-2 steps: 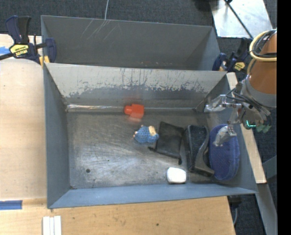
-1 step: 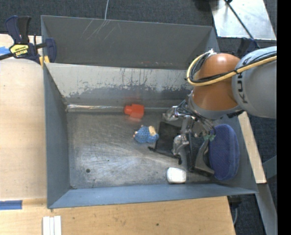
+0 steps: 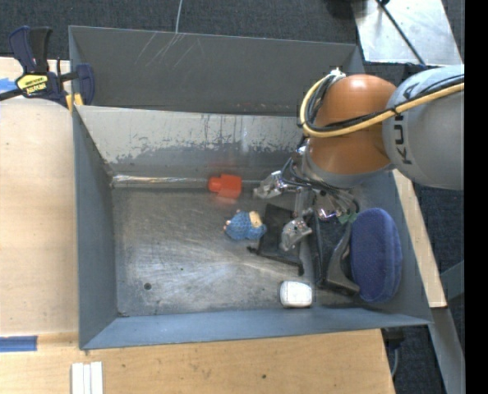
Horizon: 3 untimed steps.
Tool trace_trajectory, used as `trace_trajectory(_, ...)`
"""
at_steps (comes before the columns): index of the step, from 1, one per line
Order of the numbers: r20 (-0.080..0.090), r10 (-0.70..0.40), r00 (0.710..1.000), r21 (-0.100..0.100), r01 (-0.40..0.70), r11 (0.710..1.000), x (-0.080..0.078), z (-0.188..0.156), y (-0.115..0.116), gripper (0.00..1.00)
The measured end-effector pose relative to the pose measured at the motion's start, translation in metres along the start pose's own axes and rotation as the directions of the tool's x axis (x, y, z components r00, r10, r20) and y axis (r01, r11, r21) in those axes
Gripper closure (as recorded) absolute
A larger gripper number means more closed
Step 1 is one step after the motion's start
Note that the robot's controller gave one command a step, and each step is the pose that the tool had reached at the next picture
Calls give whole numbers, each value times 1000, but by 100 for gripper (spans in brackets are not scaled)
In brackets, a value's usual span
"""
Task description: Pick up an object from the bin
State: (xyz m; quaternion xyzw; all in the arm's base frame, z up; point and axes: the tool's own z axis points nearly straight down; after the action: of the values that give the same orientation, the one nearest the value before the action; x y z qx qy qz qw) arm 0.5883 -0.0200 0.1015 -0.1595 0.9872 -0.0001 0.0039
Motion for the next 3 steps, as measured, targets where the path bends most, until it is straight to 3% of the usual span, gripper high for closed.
trace_trajectory(1, 0, 168, 986, 2, -168, 986, 7, -14, -19, 0)
trace_trajectory(2, -4, 262, 965, 0, -262, 965, 5, 27, -28, 0)
trace_trajectory(3, -3, 260, 966, 1, -260, 966, 4, 25, -29, 0)
